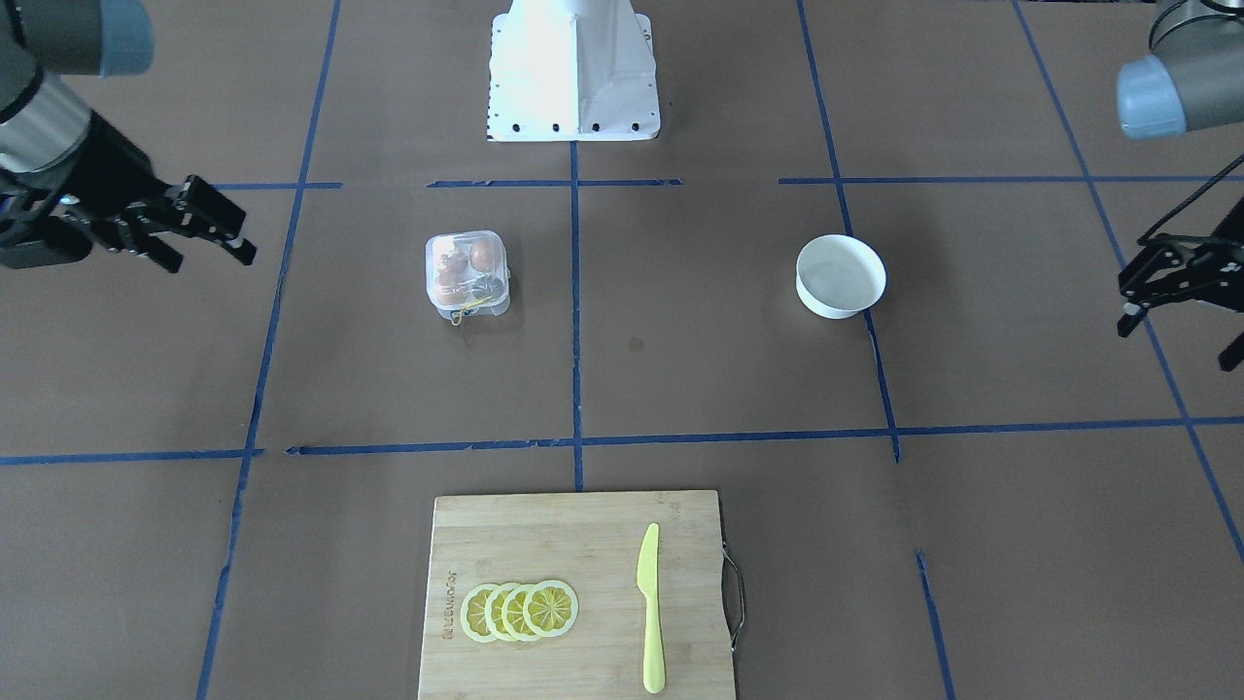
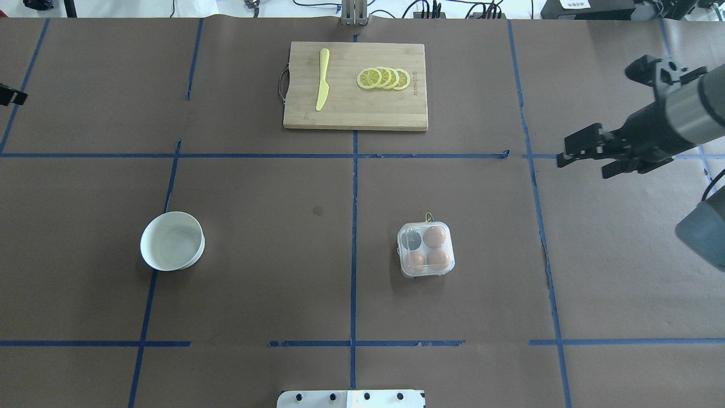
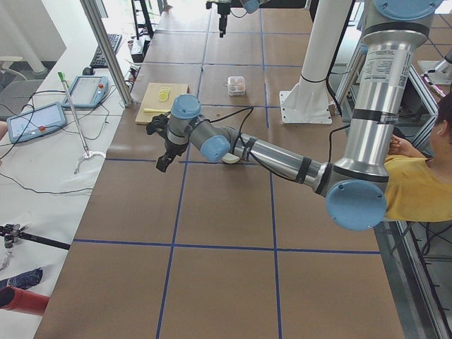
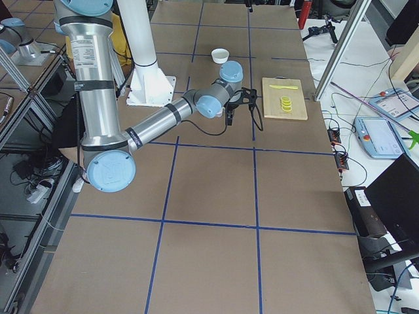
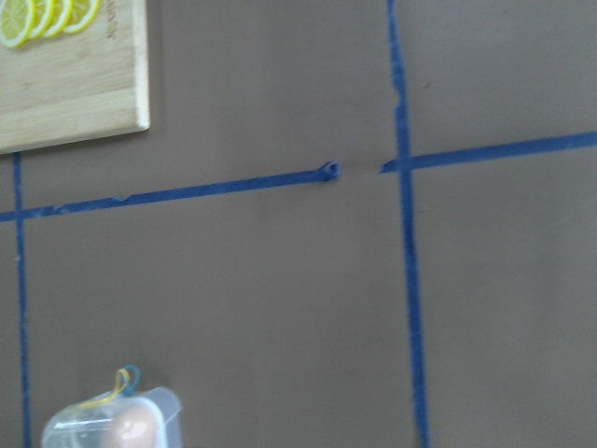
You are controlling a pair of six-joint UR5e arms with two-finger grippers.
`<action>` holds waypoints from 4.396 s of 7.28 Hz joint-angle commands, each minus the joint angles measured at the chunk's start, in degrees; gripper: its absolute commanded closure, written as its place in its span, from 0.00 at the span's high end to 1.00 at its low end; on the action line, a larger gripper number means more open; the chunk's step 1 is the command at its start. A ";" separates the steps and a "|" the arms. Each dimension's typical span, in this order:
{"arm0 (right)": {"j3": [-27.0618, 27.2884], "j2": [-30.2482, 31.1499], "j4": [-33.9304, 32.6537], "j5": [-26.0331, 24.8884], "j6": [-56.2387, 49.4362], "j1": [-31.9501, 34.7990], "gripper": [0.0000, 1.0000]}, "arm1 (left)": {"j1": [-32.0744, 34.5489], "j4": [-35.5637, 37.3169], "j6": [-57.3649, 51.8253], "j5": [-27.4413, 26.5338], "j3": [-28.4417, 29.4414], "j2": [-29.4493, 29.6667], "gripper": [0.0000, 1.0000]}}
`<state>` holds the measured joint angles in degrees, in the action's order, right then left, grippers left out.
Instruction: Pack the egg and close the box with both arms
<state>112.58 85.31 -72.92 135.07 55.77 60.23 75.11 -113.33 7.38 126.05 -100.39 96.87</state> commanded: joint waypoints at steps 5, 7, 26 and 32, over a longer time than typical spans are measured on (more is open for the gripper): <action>-9.22 2.84 -20.14 2.13 -49.07 25.97 1.00 | 12.52 20.11 -15.74 3.03 0.89 1.12 1.00; -9.31 4.34 -20.77 2.30 -49.45 26.79 1.00 | 12.60 27.78 -10.04 7.72 0.45 -0.26 1.00; -10.52 -0.03 -29.27 3.53 -49.89 26.00 1.00 | 13.22 21.04 -10.11 8.07 -1.74 -6.78 1.00; -11.51 -0.49 -29.04 3.45 -49.80 25.99 1.00 | 13.22 20.78 -10.37 7.90 -2.71 -6.95 1.00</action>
<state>101.09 84.76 -102.09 138.55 5.94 86.25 88.33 -92.45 -2.82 134.20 -102.89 89.96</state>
